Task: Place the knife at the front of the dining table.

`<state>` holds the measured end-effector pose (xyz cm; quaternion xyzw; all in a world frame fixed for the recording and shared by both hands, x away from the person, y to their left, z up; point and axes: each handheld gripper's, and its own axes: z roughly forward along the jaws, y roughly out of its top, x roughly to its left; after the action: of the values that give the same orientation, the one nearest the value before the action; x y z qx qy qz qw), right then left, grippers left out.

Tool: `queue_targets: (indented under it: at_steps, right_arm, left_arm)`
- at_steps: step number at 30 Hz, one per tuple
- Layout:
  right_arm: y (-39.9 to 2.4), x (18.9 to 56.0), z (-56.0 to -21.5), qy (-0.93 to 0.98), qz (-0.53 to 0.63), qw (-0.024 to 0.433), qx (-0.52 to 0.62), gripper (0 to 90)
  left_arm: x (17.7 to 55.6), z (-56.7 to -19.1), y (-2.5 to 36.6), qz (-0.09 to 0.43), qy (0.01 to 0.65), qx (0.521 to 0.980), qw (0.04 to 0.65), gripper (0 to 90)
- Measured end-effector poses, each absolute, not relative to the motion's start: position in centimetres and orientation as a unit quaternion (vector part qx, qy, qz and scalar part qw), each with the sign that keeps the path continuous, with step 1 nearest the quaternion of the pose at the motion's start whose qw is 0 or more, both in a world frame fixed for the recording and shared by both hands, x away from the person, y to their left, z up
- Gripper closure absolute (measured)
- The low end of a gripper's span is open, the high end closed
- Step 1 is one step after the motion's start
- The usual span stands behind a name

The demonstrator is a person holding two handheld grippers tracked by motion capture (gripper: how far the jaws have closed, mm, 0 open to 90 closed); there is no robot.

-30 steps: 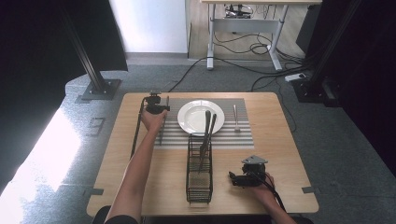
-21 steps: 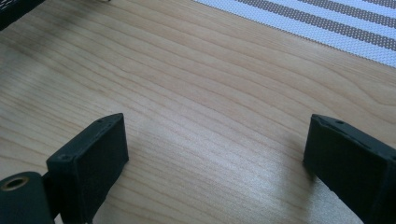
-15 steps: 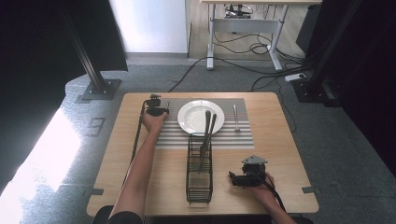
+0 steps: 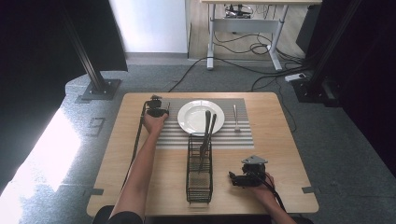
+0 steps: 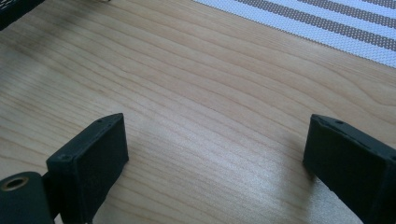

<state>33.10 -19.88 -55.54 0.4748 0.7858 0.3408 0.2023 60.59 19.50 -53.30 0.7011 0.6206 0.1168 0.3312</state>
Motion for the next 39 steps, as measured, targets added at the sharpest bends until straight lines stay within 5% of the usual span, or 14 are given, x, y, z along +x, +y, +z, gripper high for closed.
queue_targets:
  at_steps: [27,39]
  right_arm:
    - [-19.9,32.9,-55.5,0.786,0.342,0.203,0.474,7.7]
    - [-19.9,32.8,-55.5,0.785,0.343,0.203,0.474,7.8]
  left_arm:
    - [58.8,-52.4,20.1,0.136,0.582,0.732,0.325,73.5]
    - [58.4,-53.1,19.9,0.143,0.576,0.745,0.305,79.1]
